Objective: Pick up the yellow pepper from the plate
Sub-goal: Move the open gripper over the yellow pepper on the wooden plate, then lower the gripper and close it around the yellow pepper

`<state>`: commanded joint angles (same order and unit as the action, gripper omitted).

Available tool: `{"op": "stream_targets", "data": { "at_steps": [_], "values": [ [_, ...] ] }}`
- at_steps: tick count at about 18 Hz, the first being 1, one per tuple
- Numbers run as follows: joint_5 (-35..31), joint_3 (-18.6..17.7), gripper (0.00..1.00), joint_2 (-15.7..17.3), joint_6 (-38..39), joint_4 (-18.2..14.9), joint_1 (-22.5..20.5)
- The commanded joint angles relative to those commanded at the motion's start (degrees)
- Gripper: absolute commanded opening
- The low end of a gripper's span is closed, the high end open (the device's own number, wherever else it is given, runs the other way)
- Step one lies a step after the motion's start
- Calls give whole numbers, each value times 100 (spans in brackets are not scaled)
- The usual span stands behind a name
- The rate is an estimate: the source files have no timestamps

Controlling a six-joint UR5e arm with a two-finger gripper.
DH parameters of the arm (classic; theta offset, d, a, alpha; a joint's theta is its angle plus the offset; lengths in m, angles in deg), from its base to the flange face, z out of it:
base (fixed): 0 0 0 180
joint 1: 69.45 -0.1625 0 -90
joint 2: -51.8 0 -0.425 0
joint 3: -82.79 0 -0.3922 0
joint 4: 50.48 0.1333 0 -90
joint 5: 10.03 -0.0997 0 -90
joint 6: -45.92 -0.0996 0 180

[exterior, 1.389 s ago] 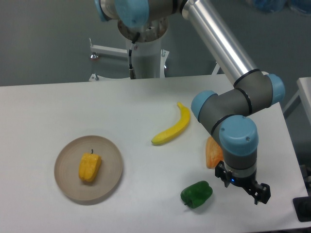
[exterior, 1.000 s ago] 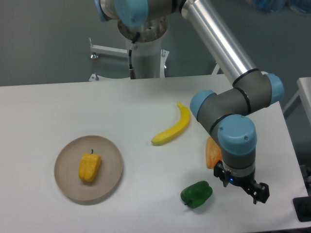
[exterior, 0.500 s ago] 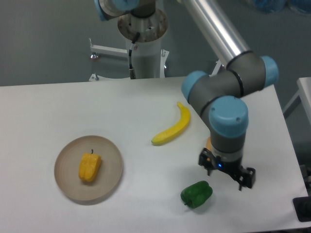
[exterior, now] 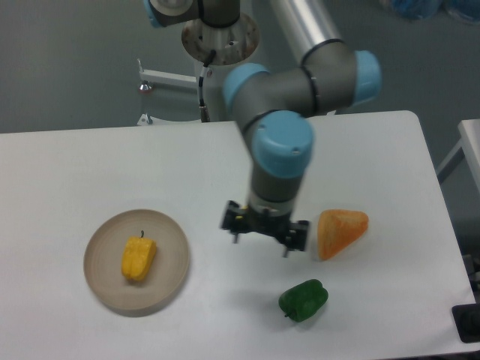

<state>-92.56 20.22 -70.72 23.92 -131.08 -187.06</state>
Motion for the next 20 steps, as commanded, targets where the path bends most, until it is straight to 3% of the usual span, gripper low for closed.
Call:
{"op": "stream_targets", "data": {
  "at_steps": [1,5,15,20],
  "values": [
    [0,-53,100,-17,132,26,106],
    [-44,-641,100,-44,380,825,546],
    [-114,-1292,100,-105,406,1344,1135],
    [-184,-1345,100,-176,380,1397,1153]
  ]
}}
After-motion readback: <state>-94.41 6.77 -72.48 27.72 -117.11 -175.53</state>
